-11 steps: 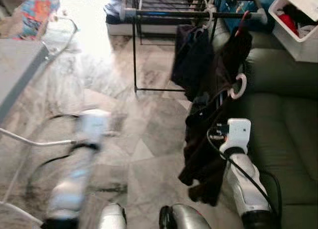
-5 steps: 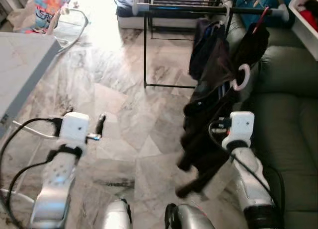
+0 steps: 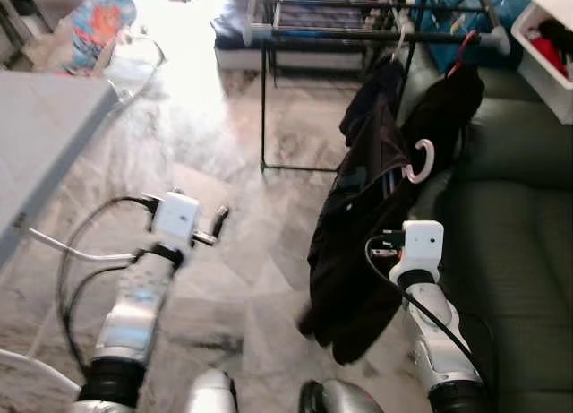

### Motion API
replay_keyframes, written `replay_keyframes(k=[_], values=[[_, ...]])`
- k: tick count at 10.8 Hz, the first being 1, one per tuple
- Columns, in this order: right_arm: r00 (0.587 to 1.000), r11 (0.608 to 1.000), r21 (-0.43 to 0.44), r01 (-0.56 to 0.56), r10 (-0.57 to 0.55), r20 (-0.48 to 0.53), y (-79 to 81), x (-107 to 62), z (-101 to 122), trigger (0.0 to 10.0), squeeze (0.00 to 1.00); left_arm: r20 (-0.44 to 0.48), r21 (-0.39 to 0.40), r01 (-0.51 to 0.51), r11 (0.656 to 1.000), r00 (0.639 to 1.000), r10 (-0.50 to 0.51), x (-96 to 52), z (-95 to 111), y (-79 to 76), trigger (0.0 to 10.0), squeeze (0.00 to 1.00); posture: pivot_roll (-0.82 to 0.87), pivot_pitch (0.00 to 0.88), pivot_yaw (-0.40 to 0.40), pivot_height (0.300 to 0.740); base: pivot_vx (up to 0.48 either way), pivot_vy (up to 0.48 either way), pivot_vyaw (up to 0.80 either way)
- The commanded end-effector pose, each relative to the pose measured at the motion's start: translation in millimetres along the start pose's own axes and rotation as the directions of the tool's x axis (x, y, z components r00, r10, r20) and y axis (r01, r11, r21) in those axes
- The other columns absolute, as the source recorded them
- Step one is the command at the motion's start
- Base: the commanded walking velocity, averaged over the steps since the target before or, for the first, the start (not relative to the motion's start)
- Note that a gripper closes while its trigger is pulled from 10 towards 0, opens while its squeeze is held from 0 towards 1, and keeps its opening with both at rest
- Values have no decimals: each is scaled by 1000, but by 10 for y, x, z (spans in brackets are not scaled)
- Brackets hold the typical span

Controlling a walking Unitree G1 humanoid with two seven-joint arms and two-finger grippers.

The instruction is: Hang hanger

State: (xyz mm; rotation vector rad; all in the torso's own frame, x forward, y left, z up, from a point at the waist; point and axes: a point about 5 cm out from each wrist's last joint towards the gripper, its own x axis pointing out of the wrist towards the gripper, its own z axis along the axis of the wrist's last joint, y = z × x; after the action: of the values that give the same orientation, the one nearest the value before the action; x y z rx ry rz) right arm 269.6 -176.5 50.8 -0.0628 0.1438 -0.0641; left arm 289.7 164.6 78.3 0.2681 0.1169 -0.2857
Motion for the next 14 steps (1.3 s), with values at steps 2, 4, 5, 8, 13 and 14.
replay_keyframes(k=[2,4,5,8,13,14], values=[[994,997,32,69,-71,87,-36,75,134,10000,0,-16,40,121,992,993,-120,45,-66,-135,10000,0,-21,0,72,740,0,0,0],[990,999,-31,20,-15,140,52,-48,183,10000,0,35,43,122,992,992,-124,106,9,-56,10000,0,-36,0,59,740,0,0,0],[984,997,-76,0,14,180,31,-144,276,10000,0,83,38,40,998,996,-43,66,72,2,10000,0,-48,9,31,740,0,0,0],[994,998,-56,-16,22,106,-96,-267,187,10000,0,152,-8,-125,992,980,125,-327,137,-3,10000,0,-20,72,-12,740,0,0,0],[991,992,-108,-68,80,108,-9,-265,293,10000,0,157,29,-149,988,977,142,-412,194,3,10000,0,-35,95,-41,740,0,0,0],[992,993,-102,-67,77,97,-5,-302,263,10000,0,150,27,-143,989,979,137,-408,182,-7,10000,0,-37,91,-30,740,0,0,0]])
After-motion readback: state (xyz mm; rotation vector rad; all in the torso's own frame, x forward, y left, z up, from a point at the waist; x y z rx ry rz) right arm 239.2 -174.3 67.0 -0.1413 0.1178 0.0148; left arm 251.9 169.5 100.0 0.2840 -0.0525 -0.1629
